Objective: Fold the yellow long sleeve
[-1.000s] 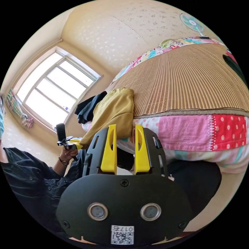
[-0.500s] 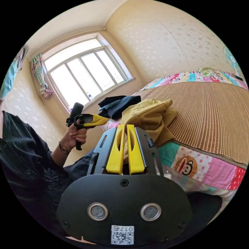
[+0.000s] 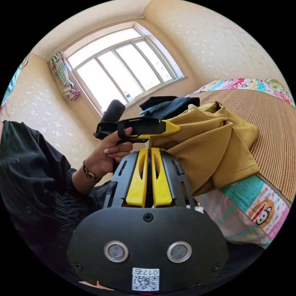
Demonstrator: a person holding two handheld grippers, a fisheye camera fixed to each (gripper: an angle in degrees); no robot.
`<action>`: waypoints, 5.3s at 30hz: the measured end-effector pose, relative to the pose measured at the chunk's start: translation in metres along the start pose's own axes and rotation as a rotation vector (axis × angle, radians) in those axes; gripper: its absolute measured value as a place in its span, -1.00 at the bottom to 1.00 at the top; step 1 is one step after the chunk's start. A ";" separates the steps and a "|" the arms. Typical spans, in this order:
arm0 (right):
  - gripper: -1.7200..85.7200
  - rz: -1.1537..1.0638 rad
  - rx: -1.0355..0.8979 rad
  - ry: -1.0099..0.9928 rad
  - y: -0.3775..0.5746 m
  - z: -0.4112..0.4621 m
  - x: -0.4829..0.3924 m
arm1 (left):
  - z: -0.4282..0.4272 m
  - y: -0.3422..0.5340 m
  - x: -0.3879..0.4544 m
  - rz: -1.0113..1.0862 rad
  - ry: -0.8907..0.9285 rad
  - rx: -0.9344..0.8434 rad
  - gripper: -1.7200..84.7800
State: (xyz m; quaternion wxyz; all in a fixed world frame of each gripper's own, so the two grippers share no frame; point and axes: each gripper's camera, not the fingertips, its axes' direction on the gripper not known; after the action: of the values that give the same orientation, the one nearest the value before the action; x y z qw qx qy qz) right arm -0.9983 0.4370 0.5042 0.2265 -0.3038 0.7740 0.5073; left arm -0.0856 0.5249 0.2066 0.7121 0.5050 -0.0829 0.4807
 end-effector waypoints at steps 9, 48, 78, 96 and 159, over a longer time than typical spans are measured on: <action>-0.95 -0.013 0.251 -0.140 0.006 -0.132 -0.032 | -0.204 -0.032 0.051 0.708 0.618 0.435 -0.88; -0.65 -0.211 0.075 -0.395 -0.007 -0.038 -0.137 | -0.144 -0.121 0.221 0.567 1.885 0.244 -0.89; -0.90 -0.441 0.609 0.911 -0.042 -0.143 -0.402 | -0.199 -0.018 0.369 0.616 -0.070 0.371 -0.93; -0.78 0.423 -0.347 1.297 -0.332 0.038 0.173 | 0.184 -0.340 0.104 0.108 -0.549 -0.306 -0.77; -0.83 0.979 0.126 0.602 -0.018 -0.163 0.147 | 0.048 -0.116 0.026 -0.211 -0.423 -0.472 -0.79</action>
State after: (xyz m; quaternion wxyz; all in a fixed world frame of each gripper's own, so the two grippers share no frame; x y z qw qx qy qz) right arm -1.0971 0.2455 0.4582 -0.2472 -0.0270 0.8834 0.3971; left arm 0.0352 0.4988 0.1707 0.8222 0.4208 -0.2851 0.2561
